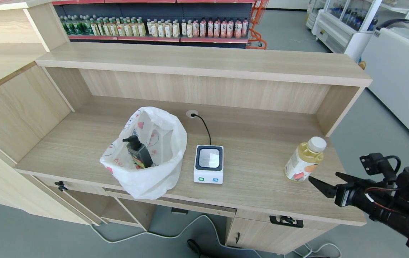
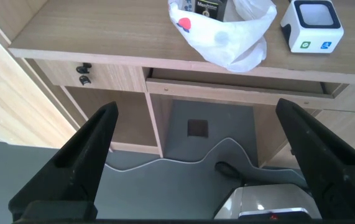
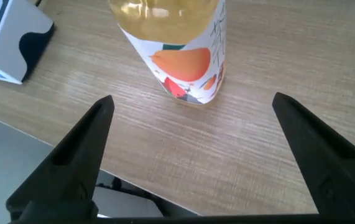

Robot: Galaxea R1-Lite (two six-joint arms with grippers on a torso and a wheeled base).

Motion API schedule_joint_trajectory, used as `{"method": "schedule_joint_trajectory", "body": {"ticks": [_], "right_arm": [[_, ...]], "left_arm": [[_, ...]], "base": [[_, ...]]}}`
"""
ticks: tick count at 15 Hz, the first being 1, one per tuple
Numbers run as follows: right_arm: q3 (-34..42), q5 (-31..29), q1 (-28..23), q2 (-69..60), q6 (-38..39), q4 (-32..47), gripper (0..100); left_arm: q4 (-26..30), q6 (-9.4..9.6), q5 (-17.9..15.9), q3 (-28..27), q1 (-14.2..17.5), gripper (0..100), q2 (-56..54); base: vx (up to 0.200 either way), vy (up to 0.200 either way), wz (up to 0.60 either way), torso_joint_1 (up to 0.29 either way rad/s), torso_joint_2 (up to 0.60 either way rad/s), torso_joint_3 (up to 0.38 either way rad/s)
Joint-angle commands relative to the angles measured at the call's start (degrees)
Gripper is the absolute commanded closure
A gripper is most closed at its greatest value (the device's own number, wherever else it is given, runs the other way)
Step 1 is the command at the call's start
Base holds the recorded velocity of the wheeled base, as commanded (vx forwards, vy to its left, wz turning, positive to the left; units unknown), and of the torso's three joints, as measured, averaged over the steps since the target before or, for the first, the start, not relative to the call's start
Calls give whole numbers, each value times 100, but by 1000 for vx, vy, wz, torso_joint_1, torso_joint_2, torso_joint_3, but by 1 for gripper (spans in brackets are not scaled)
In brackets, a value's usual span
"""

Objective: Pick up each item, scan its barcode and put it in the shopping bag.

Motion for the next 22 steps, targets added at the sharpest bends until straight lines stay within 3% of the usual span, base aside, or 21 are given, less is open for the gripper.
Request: {"method": "schedule_joint_trajectory", "body": {"ticks": [1,5,12,22], "right_arm": [[-370,-19,177,312,31,-6,0],[-915,-72,484,532,127,-6,0],[-1451,-924,1099,945,171,-6,0],[-2348,-845,1108,1366,66,-6,0]], "left_arm": [[3,-1,-4,0,2,0,-2],[3,-1,-4,0,2,0,-2],[3,-10,-4,0,2,0,6],[3,-1,5,0,2,0,-2]], "base": [[0,0,0,0,0,0],[0,0,0,0,0,0],[0,0,0,0,0,0],[0,0,0,0,0,0]]}}
